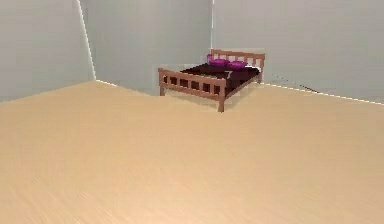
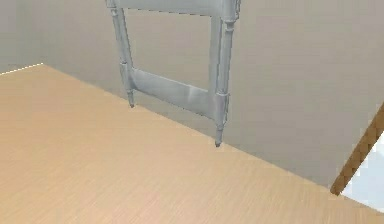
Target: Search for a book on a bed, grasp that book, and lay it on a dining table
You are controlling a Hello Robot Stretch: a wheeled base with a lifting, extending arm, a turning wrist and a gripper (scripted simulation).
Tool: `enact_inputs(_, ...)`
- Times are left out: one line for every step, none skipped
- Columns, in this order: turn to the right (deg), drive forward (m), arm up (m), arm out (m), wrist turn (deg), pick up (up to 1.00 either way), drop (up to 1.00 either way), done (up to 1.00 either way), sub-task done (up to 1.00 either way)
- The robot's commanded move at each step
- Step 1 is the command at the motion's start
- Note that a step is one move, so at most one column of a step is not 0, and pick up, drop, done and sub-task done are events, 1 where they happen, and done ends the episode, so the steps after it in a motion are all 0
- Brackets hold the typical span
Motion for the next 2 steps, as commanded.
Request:
enact_inputs(9.0,0.00,0.00,0.00,0.0,0.00,0.00,0.00,0.00)
enact_inputs(0.0,1.00,0.00,0.00,0.0,0.00,0.00,0.00,0.00)
